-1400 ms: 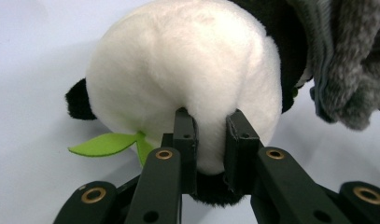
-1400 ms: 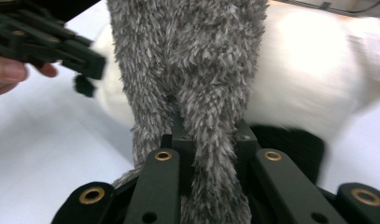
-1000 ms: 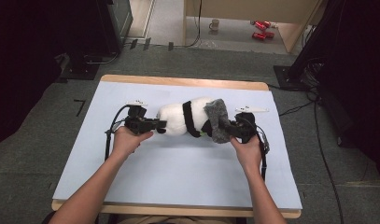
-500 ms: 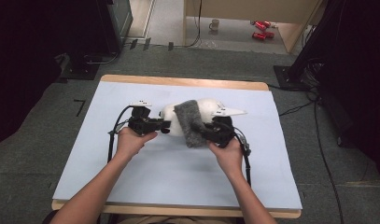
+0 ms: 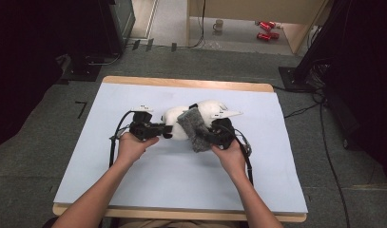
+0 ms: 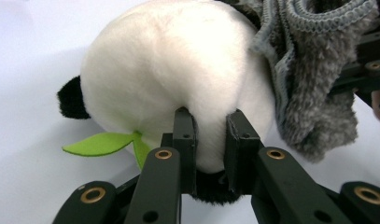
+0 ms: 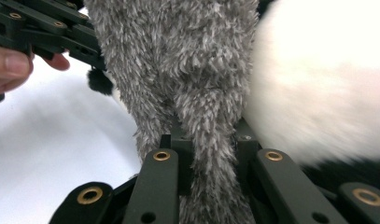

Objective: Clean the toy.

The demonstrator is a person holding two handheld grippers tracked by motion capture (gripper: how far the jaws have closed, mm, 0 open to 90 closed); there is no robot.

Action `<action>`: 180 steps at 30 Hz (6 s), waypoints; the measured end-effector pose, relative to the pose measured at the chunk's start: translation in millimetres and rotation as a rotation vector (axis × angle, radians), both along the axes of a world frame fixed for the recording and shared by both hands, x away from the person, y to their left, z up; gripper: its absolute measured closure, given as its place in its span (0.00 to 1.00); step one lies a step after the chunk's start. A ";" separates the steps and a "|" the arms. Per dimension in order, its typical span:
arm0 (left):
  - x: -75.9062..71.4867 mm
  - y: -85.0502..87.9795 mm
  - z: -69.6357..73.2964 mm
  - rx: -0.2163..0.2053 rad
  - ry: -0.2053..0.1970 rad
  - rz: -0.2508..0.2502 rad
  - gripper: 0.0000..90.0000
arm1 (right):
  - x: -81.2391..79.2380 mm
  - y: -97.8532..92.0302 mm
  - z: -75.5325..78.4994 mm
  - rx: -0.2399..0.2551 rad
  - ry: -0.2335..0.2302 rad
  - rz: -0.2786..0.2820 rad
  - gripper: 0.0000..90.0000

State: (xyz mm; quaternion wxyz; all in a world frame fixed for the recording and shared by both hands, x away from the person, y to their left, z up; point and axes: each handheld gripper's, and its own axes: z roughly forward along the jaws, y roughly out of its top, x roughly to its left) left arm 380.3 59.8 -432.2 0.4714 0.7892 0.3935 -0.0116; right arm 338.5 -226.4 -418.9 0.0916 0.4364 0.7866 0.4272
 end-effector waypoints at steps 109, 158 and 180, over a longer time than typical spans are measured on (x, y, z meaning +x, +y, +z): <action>-32.1 -36.2 18.6 0.006 -0.253 0.011 0.78 | 65.2 74.5 87.0 -0.052 0.080 0.026 0.88; -37.8 -22.3 12.8 -0.001 -0.249 -0.009 0.77 | 85.4 67.2 83.3 0.007 0.043 -0.070 0.87; -9.9 17.9 -5.4 -0.039 -0.167 0.013 0.74 | 60.6 -14.8 90.2 0.142 0.025 -0.113 0.87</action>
